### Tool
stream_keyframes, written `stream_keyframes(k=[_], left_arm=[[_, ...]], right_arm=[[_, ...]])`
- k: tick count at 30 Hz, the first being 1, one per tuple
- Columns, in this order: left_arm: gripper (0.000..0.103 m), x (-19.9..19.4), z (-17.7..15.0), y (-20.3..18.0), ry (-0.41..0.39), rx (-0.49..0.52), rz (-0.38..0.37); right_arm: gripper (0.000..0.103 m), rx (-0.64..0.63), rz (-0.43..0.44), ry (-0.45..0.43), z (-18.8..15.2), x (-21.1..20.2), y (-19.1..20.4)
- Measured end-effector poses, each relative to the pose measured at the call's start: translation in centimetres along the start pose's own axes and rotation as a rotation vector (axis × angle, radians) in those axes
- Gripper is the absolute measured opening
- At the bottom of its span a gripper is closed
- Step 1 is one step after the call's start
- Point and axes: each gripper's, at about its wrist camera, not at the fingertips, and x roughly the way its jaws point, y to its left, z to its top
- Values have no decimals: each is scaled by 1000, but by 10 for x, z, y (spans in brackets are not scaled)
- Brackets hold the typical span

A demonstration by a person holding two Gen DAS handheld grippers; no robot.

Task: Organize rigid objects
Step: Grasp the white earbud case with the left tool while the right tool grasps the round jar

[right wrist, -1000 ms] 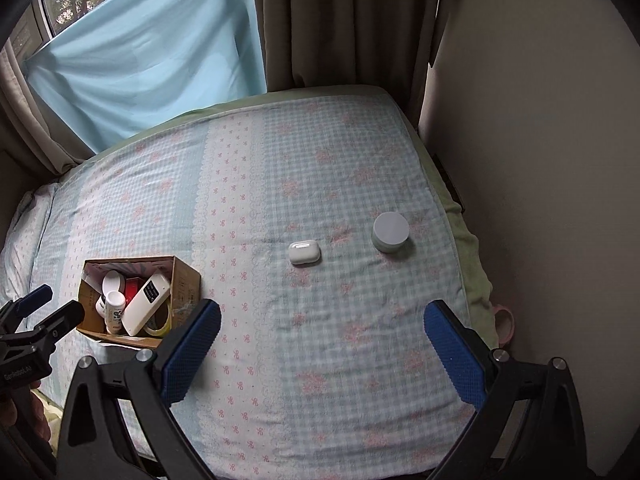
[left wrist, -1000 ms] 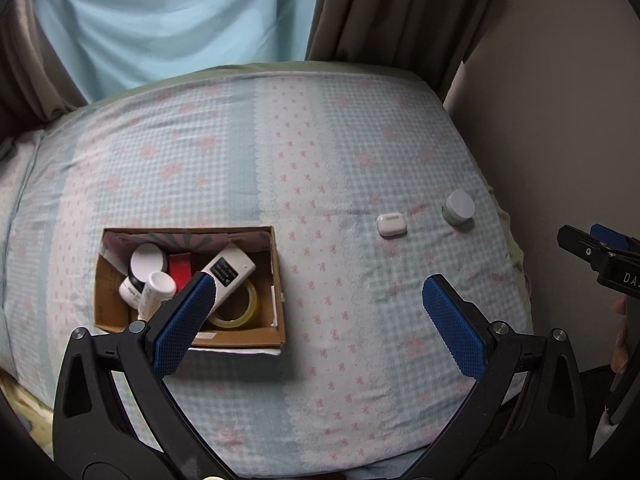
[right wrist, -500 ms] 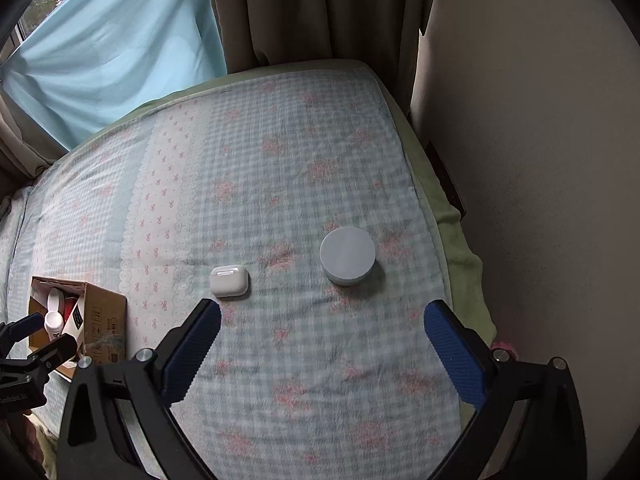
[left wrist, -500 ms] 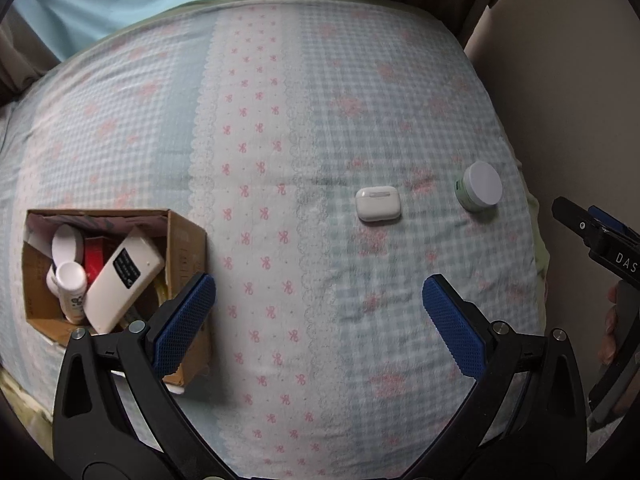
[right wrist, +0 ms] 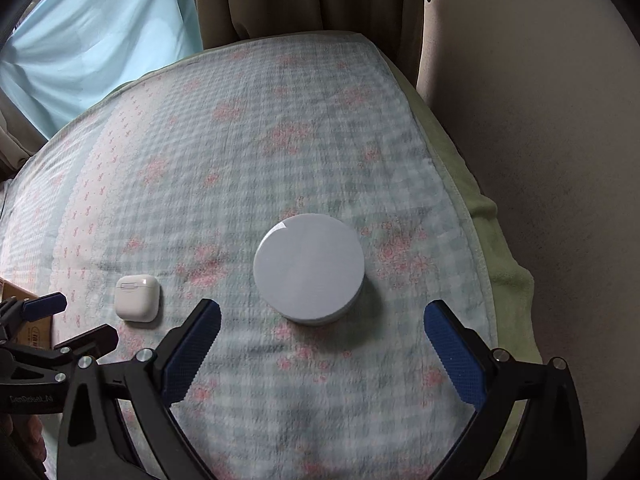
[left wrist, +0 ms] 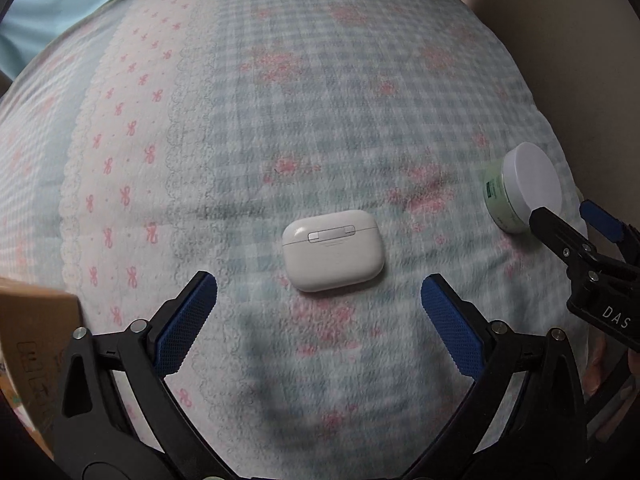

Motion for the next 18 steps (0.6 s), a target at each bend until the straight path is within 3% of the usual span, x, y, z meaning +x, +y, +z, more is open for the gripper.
stream_keyframes(k=[2, 4, 12, 14, 16, 18], left_arm=[[100, 16, 0, 0, 6, -22, -2], [92, 29, -1, 1, 15, -45, -12], [90, 30, -4, -1, -49, -67, -3], [84, 29, -5, -1, -60, -71, 15], [69, 26, -6, 0, -75, -79, 28], [58, 23, -6, 1, -84, -84, 41]], right_arm=[[101, -2, 8, -13, -1, 13, 0], [101, -10, 14, -21, -3, 25, 0], [98, -16, 7, -73, -9, 42, 2], [95, -15, -2, -84, -9, 41, 3], [88, -20, 2, -98, -7, 40, 4], [74, -39, 10, -107, -6, 41, 9]])
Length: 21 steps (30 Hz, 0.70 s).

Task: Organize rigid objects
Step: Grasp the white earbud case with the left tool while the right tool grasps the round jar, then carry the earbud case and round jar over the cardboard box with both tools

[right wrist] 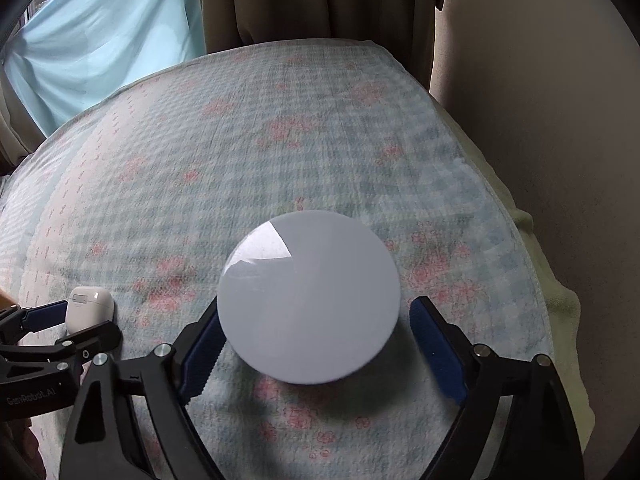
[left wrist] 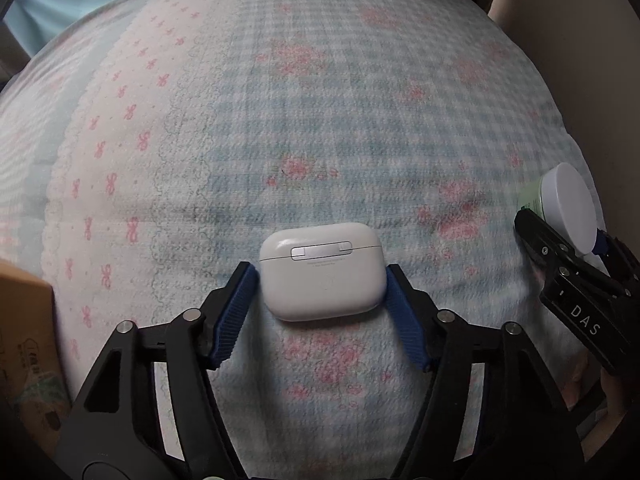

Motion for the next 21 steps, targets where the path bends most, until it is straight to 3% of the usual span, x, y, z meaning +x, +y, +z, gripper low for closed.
stream_keyframes(k=[2, 13, 21], left_arm=[[58, 0, 1, 3, 5, -17, -17], [58, -14, 3, 7, -10, -26, -46], [58, -56, 8, 13, -62, -12, -76]], right_arm=[[67, -31, -10, -1, 2, 1, 4], [67, -26, 4, 9, 3, 1, 10], [66, -6, 7, -15, 8, -36, 17]])
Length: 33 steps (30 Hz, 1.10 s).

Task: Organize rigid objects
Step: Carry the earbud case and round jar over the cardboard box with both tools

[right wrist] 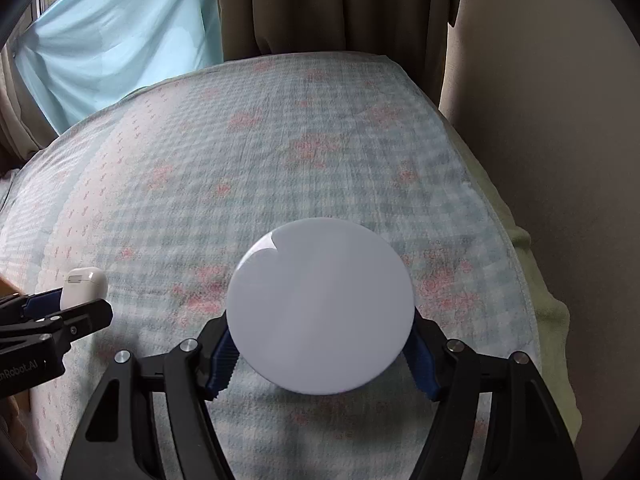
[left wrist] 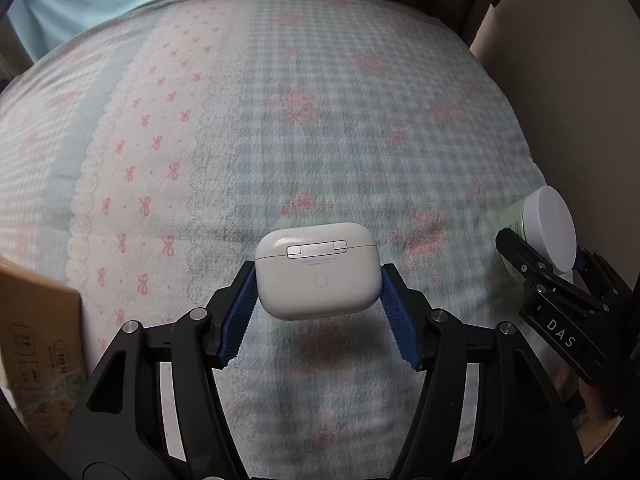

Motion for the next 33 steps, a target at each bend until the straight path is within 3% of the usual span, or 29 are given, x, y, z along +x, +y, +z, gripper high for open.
stream_keyframes(k=[9, 16, 26, 33], left_arm=[[58, -104, 18, 21, -65, -20, -68], [58, -198, 12, 67, -107, -36, -108], [58, -301, -17, 199, -171, -91, -50], [58, -338, -34, 304, -159, -50, 14]], right_arm=[[66, 20, 26, -69, 37, -91, 20], [66, -26, 66, -109, 61, -179, 68], [66, -78, 139, -64, 61, -258, 186], [66, -45, 186, -42, 51, -288, 281]])
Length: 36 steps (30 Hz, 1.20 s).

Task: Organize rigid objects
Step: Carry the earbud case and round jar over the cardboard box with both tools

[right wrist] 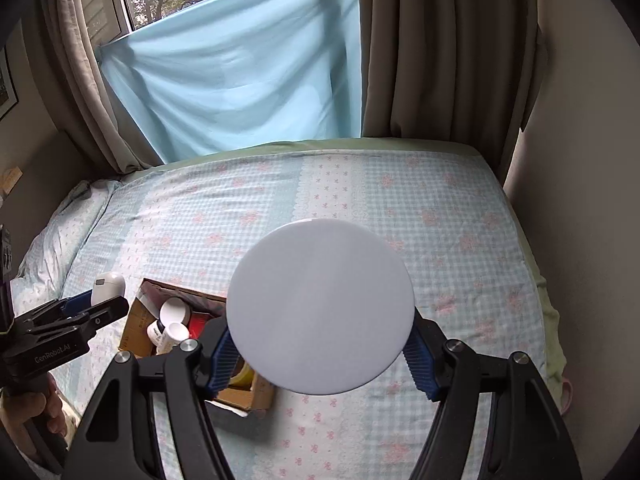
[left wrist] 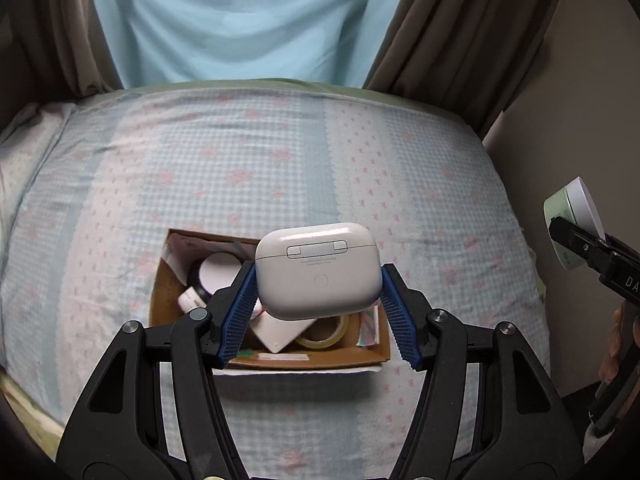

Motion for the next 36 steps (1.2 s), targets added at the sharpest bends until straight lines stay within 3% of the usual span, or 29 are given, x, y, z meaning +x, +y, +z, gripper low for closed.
stream_keyframes(k=[7, 15, 27, 36], left_arm=[[58, 0, -8, 84, 32, 8, 2], [58, 44, -27, 140, 124, 22, -25], [58, 136, -58, 168, 258, 76, 3], [58, 173, -76, 146, 320, 271, 46]], right_arm=[[67, 18, 27, 57, -13, 16, 76], [67, 3, 16, 187, -29, 56, 128], [67, -24, 0, 400, -59, 155, 141], [67, -57, -45, 523, -85, 219, 127]])
